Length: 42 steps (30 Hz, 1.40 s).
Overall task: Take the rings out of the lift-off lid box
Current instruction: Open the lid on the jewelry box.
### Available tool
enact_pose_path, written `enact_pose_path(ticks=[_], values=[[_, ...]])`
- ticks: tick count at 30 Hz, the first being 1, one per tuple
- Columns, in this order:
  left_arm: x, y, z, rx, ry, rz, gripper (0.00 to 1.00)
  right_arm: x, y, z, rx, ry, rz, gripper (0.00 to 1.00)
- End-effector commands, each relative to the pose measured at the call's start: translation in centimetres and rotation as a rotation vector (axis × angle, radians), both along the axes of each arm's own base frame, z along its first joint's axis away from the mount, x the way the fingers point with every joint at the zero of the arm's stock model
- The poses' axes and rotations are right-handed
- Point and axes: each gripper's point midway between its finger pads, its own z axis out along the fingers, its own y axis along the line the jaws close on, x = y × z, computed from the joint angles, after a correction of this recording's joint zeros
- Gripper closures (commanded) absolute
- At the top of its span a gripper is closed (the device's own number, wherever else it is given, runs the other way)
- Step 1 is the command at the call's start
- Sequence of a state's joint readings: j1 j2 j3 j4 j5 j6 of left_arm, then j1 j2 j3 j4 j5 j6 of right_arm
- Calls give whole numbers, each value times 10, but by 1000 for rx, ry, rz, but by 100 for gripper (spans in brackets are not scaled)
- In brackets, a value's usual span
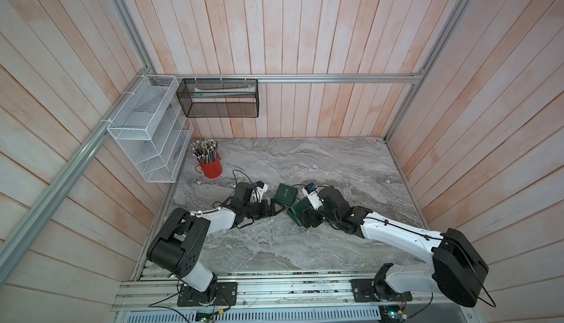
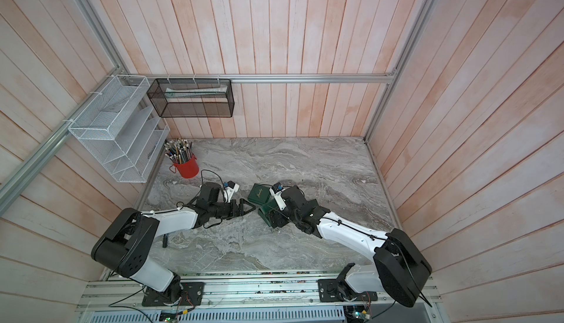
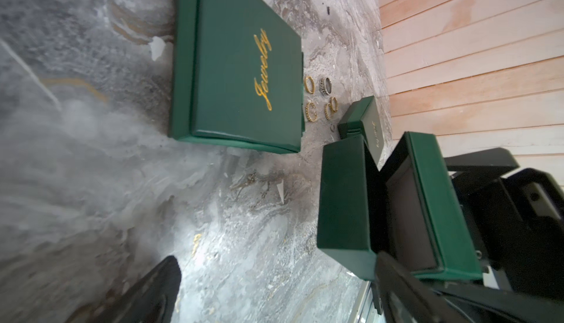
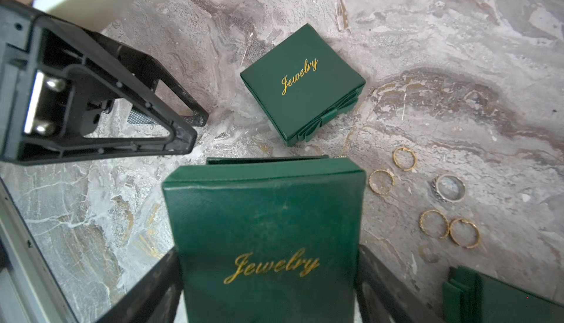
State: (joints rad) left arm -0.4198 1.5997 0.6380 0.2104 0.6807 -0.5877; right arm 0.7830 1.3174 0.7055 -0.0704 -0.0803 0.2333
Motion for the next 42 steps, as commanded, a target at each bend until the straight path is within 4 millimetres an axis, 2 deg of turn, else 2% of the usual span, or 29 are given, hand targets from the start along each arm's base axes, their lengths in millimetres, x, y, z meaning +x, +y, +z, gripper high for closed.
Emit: enact_pose_path(ticks=[1,3,11,18,25,29,33,36,39,42], values=[[3,-15,7,-38,-15,-37,0,-1,5,2,33,10,-4,22],[0,-20,5,-44,-7,-49,0,-2,9,9,61,1,8,22],[-2,-39,-5,-52,22,-82,0,4,5,23,113,-52,-36,24],[-8,-32,-24,16,54,-74,0,7,3,40,193,-71,-84,24],[-14,-30,-39,49,76,-83,0,8,-6,36,181,-77,-114,23],[-14,-28,-33,55,59,-66,0,6,-14,29,91,-77,-100,24],[-6,-13,-23,83,33,-4,0,1,-20,10,-62,-26,-41,25],[4,15,-15,44,39,106,0,-4,-18,-1,-140,47,6,25],[12,47,-10,81,23,193,0,-15,-4,-5,-174,147,78,25],[16,59,3,103,-35,217,0,-24,7,-5,-236,182,123,25]])
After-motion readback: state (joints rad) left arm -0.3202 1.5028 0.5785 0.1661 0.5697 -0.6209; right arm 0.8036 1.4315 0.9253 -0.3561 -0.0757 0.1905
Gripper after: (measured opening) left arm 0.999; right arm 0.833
